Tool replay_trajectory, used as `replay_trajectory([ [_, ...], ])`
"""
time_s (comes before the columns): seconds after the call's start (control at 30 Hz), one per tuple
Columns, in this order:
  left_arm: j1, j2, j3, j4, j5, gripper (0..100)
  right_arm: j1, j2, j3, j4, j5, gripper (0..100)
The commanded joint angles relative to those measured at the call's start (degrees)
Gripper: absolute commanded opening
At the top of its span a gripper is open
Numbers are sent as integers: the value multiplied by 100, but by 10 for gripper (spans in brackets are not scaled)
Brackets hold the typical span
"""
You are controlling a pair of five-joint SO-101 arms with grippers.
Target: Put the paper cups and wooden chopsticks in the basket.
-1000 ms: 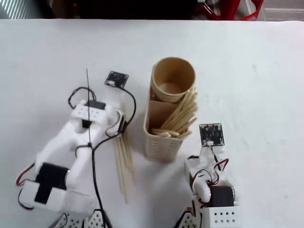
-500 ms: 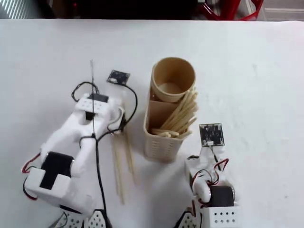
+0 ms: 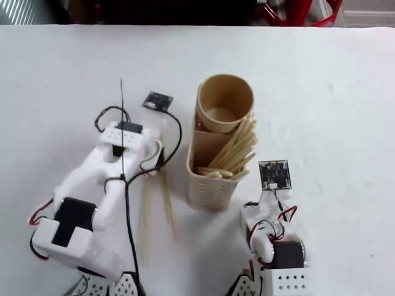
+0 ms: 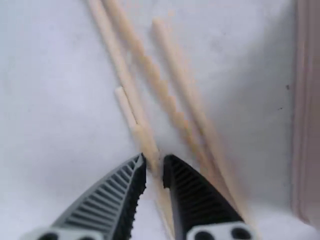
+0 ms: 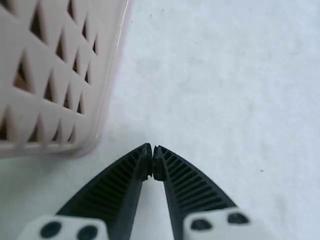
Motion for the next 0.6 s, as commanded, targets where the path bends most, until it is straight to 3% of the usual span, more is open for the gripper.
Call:
replay_trajectory([
  [0.0, -22, -57, -369, -70, -70, 22, 48, -13, 53, 22, 9, 19],
  [0.57, 13, -4, -2084, -554, -440, 25, 40, -13, 53, 22, 9, 19],
])
